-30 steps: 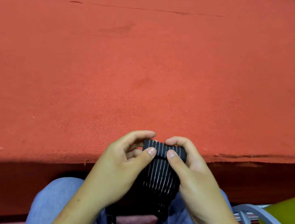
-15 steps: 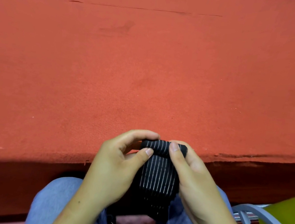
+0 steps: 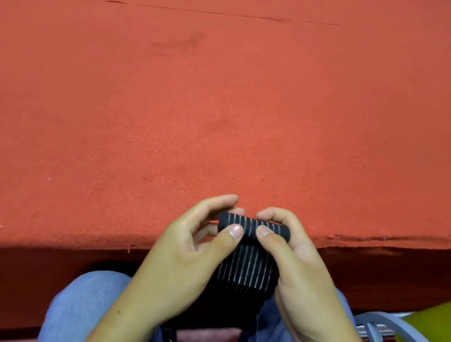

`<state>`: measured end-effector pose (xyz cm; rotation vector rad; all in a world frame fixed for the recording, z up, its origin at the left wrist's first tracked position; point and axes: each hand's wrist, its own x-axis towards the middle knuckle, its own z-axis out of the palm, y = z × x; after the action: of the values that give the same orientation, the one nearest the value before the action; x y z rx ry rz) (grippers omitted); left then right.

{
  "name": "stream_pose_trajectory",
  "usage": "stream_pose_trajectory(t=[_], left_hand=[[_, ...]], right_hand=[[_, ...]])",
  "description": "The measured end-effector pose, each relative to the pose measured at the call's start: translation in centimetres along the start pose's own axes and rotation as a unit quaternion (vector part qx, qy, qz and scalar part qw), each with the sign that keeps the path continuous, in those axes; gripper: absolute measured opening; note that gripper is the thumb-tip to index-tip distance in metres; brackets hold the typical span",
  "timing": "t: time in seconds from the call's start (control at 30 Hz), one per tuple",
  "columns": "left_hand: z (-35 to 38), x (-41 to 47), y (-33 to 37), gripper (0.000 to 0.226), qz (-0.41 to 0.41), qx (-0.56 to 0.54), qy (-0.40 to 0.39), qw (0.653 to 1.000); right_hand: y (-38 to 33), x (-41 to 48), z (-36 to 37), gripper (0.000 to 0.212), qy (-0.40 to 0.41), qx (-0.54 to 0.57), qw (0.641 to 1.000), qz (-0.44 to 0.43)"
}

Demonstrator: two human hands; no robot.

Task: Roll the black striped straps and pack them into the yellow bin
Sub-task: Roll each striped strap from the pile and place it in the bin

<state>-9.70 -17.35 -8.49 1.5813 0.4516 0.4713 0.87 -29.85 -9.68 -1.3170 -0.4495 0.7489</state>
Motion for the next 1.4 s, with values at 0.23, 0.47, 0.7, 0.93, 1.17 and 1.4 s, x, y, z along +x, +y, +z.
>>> stream_pose_trajectory(t=[0.23,0.47,0.7,0.93,1.17,1.4], left_hand=[[-0.4,0.2,-0.2,0.029,0.007,0.034,0.016,0.999],[-0.4,-0.1,0.0,0.03,0.029,0.046,0.03,0.998],[-0.5,0.0,0.1,0.037,0.082,0.127,0.045,0.987],[0.5,-0.5,-0.5,0.067,0.009,0.115,-0.016,0.993],[1.3,-0.7,-0.8,0.075,0.0,0.161,-0.011,0.987],[-0.4,-0.1,-0.4,0.055,0.014,0.093,-0.009,0.996]], right_hand=[[0.2,0.0,-0.4,0.025,-0.007,0.027,0.999,0.027],[0.5,0.2,-0.3,0.024,0.013,0.01,0.999,0.043],[0.3,-0.1,0.2,0.046,0.037,0.009,0.998,0.05],[0.3,0.2,0.6,0.03,0.034,-0.013,0.999,-0.01],[0.5,0.0,0.9,0.027,0.029,-0.004,0.999,-0.021],[0.1,0.0,0.2,0.015,-0.004,-0.007,1.0,-0.023]])
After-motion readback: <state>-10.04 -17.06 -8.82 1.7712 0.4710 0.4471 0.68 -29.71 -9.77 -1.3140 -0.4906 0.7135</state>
